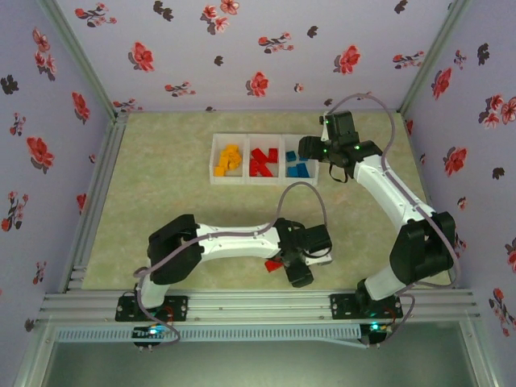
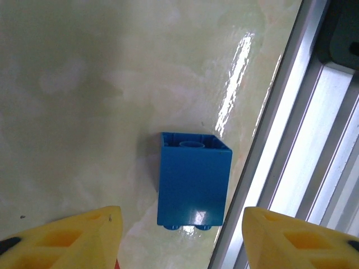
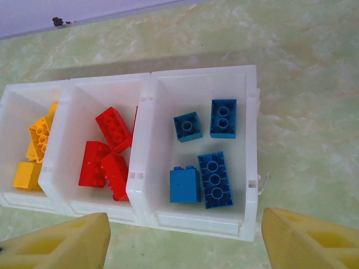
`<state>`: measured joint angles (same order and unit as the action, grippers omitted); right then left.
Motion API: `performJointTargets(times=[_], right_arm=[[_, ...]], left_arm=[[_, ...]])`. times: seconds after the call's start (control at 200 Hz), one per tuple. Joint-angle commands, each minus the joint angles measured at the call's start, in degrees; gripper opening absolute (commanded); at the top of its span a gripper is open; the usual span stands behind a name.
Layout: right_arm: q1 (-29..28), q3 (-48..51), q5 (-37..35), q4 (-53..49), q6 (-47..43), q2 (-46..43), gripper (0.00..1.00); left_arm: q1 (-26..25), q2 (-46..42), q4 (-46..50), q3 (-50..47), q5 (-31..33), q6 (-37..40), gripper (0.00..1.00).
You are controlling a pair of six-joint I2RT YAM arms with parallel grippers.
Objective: Sort the legos into containers by color
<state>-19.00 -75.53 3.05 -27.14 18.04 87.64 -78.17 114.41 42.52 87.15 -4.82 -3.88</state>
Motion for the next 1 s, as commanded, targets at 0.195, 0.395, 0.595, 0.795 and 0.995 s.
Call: performJointTargets(times=[0.195, 0.395, 0.595, 0.795, 0.995], right_arm=[[0.4, 0.8, 0.5, -1.1, 0.1, -1.6, 0.74], [0.4, 0.6, 0.5, -1.2, 0.0, -1.6, 0.75], [0.4, 0.6, 0.4, -1.4, -0.1, -1.6, 0.75], [0.4, 0.6, 0.4, -1.3, -0.1, -1.4, 0.76], [0.4, 0.5, 0.4, -1.5, -0.2, -1.4, 0.76]], left_arm=[[-0.5, 2.8, 2.8, 3.1, -2.1, 1.7, 0.59], [-0.6, 4.0, 3.7, 4.2, -2.1, 1.7, 0.59], [-0.5, 4.9, 4.5, 5.4, -2.2, 3.5, 0.58], [-0.6, 6.1, 5.3, 6.6, -2.2, 4.0, 0.58], [-0.7, 7.3, 6.3, 7.8, -2.1, 4.4, 0.57]])
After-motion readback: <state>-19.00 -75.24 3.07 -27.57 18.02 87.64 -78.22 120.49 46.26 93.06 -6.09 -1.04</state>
